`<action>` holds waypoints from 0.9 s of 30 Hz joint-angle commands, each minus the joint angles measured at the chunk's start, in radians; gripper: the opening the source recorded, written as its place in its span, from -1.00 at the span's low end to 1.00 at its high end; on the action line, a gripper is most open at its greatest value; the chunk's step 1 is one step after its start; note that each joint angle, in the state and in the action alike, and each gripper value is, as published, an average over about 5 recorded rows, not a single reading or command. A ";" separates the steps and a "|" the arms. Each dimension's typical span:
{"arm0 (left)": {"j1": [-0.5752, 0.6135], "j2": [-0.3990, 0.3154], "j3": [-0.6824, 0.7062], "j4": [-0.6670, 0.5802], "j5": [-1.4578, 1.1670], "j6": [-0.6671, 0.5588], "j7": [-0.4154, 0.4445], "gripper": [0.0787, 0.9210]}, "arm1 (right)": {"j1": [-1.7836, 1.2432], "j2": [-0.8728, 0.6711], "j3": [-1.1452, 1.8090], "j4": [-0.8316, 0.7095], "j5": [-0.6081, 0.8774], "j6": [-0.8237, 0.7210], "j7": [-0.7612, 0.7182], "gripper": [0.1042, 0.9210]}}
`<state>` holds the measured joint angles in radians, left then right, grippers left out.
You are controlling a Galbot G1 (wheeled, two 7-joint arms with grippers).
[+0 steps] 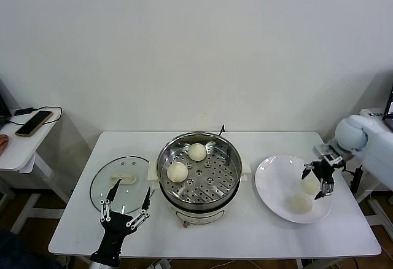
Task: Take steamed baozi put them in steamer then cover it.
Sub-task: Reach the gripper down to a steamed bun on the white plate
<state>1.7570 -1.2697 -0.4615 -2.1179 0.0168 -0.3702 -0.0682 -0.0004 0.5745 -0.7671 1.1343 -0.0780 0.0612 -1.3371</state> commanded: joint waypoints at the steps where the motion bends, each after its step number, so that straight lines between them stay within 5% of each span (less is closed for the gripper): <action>1: 0.000 -0.001 -0.001 0.006 0.002 0.001 0.000 0.77 | -0.152 0.021 0.103 -0.040 -0.056 0.024 0.021 0.76; 14: -0.002 -0.006 0.002 0.011 0.002 0.002 -0.001 0.77 | -0.156 0.032 0.103 -0.036 -0.069 0.019 0.048 0.75; 27: -0.004 -0.004 0.013 0.003 0.001 0.002 -0.002 0.77 | 0.184 -0.007 -0.138 0.080 0.053 0.015 0.004 0.46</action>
<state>1.7529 -1.2739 -0.4498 -2.1133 0.0184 -0.3676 -0.0699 -0.0269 0.5759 -0.7657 1.1553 -0.0881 0.0692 -1.3140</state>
